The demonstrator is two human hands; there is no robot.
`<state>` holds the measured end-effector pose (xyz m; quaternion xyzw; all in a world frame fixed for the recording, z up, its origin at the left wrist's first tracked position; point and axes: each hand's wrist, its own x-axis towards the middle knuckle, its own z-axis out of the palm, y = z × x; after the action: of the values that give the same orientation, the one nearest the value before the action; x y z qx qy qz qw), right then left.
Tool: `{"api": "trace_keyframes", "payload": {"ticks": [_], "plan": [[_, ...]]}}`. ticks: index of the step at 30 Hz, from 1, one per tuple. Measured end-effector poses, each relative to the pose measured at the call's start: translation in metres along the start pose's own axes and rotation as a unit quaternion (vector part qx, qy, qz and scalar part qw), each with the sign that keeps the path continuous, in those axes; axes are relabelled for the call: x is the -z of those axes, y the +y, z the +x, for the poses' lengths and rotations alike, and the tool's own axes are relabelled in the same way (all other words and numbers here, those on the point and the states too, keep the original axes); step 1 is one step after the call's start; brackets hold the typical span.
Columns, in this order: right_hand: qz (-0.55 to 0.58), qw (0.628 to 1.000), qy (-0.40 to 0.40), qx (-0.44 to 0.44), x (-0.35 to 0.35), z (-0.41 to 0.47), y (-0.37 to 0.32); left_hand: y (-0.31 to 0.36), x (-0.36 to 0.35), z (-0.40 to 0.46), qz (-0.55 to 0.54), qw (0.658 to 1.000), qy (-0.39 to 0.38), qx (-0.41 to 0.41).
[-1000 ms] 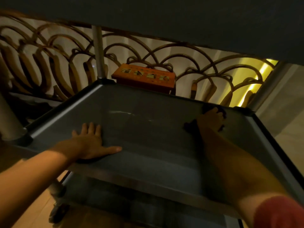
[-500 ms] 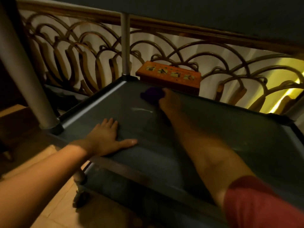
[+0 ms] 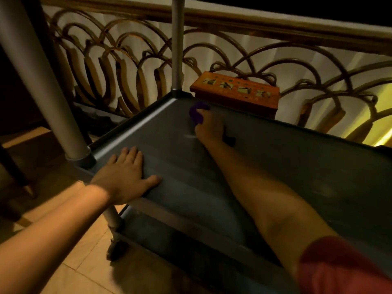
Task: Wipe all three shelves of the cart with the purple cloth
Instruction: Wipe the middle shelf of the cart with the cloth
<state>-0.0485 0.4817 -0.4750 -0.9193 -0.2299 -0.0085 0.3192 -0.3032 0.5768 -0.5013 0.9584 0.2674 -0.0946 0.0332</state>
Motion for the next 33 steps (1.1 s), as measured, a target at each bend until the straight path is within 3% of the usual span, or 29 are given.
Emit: {"api": "trace_keyframes", "payload": {"ticks": [6,12,14,16,17,21,23,28,33], "plan": [[0.078,0.975,-0.149,0.147,0.015,-0.050,0.004,0.001,0.002,-0.001,0.007,1.000,0.017,0.008],[0.117,0.941,-0.277,0.152,0.046,-0.077,0.011,0.004,0.006,-0.004,-0.008,0.999,0.031,0.016],[0.159,0.952,-0.234,0.119,0.053,-0.078,0.005,0.005,0.005,-0.006,-0.007,0.999,0.033,0.020],[0.120,0.981,-0.123,0.089,0.045,-0.073,-0.001,0.007,0.005,-0.003,-0.023,0.999,0.037,0.029],[0.081,0.988,-0.107,0.072,0.038,-0.075,-0.007,0.008,0.007,0.000,-0.044,0.998,0.035,0.035],[-0.127,0.976,-0.128,0.124,-0.005,-0.096,-0.027,0.017,0.016,0.008,-0.133,0.989,0.012,0.070],[-0.127,0.971,-0.120,0.165,-0.004,-0.100,-0.023,0.021,0.009,0.006,-0.099,0.991,0.038,0.082],[0.014,0.952,-0.246,0.183,0.058,-0.124,0.030,0.020,0.001,0.005,-0.077,0.992,0.058,0.082],[0.003,0.924,-0.349,0.159,0.143,-0.160,0.094,0.017,0.002,0.006,-0.076,0.992,0.062,0.073]]}}
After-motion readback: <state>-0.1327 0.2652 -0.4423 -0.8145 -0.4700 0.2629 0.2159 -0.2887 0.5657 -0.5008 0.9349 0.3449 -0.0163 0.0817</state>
